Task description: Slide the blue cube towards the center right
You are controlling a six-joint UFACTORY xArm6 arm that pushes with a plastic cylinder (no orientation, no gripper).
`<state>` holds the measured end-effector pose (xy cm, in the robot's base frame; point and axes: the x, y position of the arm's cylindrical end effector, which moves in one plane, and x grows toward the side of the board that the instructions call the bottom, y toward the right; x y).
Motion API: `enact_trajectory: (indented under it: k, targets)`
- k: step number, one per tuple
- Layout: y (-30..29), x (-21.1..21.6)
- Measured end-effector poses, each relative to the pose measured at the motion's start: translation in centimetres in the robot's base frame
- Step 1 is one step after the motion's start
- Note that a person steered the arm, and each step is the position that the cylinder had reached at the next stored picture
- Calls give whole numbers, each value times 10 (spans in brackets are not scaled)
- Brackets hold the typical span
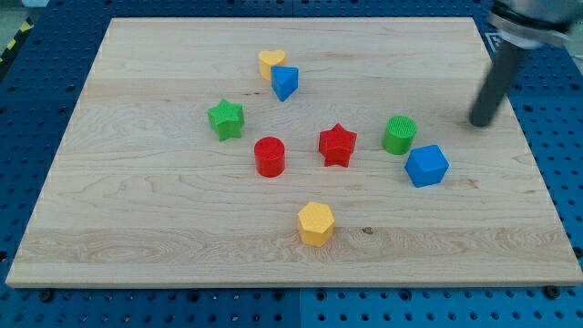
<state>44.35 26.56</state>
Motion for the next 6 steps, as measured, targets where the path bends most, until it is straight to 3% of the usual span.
enact_trajectory:
  k: [1,2,4,6]
  targets:
    - [13,81]
    - [-15,117]
    - [-156,107]
    - [-142,52]
